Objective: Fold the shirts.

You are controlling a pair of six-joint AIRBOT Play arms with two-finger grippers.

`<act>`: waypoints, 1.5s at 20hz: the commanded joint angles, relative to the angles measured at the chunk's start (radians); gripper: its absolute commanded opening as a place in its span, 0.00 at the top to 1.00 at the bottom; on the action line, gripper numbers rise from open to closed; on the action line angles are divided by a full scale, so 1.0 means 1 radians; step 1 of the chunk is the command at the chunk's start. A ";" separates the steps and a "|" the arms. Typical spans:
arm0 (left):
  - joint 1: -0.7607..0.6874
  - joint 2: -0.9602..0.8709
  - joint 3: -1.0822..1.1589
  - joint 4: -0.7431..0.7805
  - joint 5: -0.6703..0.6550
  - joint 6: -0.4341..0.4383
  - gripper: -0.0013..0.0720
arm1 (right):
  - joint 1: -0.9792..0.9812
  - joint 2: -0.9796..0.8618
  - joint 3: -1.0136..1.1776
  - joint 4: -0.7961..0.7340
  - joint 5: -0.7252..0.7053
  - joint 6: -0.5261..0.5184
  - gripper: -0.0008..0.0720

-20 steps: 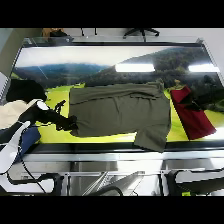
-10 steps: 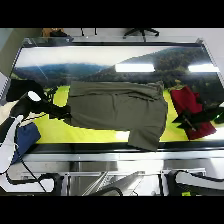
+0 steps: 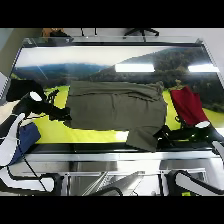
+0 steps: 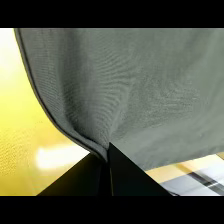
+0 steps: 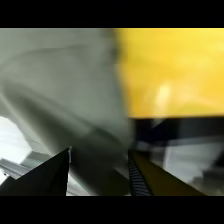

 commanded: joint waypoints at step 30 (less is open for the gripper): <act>0.098 -0.007 0.366 -0.002 -0.205 0.020 0.97 | 0.121 -0.209 0.717 0.270 -0.007 -0.277 0.96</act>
